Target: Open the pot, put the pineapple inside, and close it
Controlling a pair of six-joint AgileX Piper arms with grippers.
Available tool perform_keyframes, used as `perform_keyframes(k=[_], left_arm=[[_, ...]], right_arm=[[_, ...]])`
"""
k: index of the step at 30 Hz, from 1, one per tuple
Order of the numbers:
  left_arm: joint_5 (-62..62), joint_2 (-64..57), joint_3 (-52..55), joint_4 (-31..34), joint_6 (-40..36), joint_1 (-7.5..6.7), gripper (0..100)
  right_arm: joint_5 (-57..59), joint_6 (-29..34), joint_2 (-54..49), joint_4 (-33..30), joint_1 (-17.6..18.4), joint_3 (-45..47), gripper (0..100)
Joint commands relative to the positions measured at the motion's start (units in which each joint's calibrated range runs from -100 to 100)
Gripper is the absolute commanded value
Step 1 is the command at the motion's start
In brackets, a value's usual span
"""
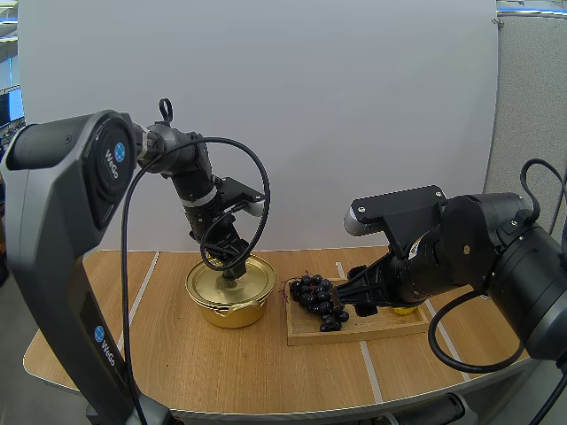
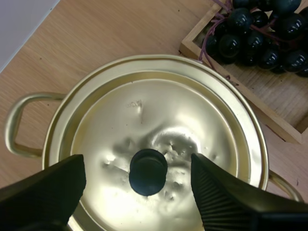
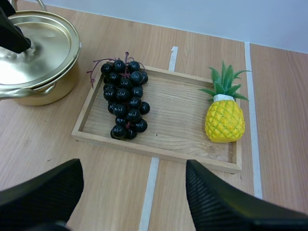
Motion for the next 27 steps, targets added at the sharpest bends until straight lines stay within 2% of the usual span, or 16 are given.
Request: perform_keyframes(k=[1, 14, 15, 17, 18, 20, 21, 27], left_arm=[[-1.1, 1.0, -0.6, 0.0, 0.4, -0.14, 100], [0.4, 2.9, -0.6, 0.0, 0.4, -0.14, 100], [0.4, 2.9, -0.6, 0.0, 0.4, -0.14, 89], [0.4, 2.8, -0.6, 0.0, 0.4, -0.14, 55], [0.4, 2.8, -0.6, 0.0, 0.4, -0.14, 33], [0.6, 2.8, -0.6, 0.0, 0.4, -0.14, 4], [0.6, 2.8, -0.6, 0.0, 0.4, -0.14, 0], [0.9, 2.1, -0.6, -0.1, 0.4, -0.14, 0]], right_arm=[[-1.0, 0.1, -0.1, -0.4, -0.2, -0.5, 100], [-1.0, 0.1, -0.1, -0.4, -0.2, -0.5, 100], [-1.0, 0.1, -0.1, -0.4, -0.2, -0.5, 100], [-1.0, 0.1, -0.1, -0.4, -0.2, -0.5, 100], [-1.0, 0.1, -0.1, -0.4, -0.2, -0.5, 100], [-1.0, 0.1, -0.1, -0.4, -0.2, -0.5, 100], [-1.0, 0.1, -0.1, -0.4, -0.2, -0.5, 100], [-1.0, 0.1, -0.1, -0.4, -0.2, -0.5, 100]])
